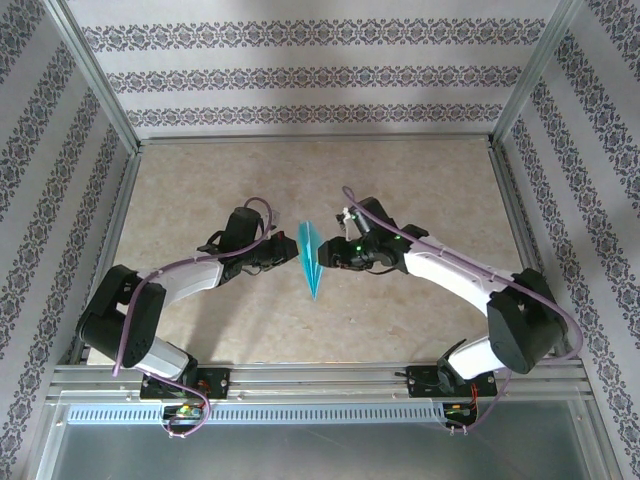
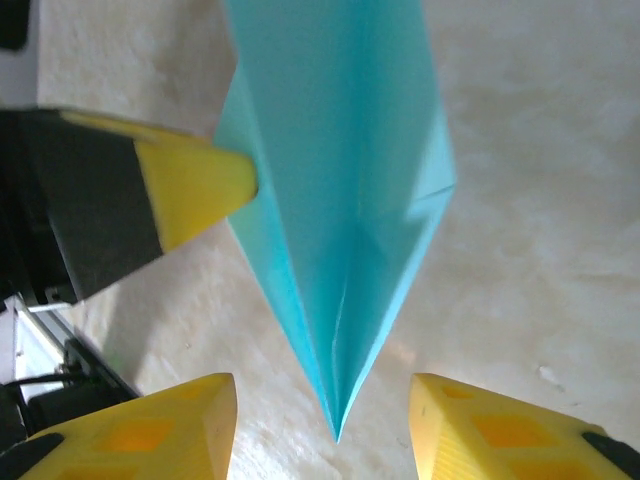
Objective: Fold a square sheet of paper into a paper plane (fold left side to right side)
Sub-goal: Pick up the paper plane from the center of the table.
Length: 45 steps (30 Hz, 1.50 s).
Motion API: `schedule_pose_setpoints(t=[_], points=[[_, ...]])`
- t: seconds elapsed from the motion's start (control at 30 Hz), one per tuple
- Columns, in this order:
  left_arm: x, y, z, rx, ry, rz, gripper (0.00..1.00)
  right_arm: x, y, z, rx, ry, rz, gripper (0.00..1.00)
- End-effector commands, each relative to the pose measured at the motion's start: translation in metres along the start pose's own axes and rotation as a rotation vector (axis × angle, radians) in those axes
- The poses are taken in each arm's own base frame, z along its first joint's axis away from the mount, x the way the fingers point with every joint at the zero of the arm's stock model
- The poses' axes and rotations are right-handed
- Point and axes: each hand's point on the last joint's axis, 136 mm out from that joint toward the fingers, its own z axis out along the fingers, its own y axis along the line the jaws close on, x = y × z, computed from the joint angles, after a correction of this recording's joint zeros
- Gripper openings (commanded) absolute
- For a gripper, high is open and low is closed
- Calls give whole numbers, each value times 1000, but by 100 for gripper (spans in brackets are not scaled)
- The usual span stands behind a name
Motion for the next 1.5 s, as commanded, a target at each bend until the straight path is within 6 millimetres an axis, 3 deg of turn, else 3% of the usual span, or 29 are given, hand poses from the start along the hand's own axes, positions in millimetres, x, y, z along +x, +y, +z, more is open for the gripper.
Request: schedule_pose_setpoints(t=[0.0, 0.47, 1.03, 1.33, 1.47], points=[[-1, -4, 3, -9, 2, -11, 0, 1, 5, 9, 17, 29, 2, 49], [0, -3, 4, -9, 7, -13, 0, 2, 0, 39, 58, 72, 7, 51], [1, -2, 6, -6, 13, -18, 0, 2, 7, 51, 39, 87, -3, 49], [2, -3, 6, -4, 16, -20, 0, 0, 2, 57, 87, 89, -11, 49], [2, -2, 6, -4, 17, -22, 0, 1, -4, 58, 128, 95, -14, 44]])
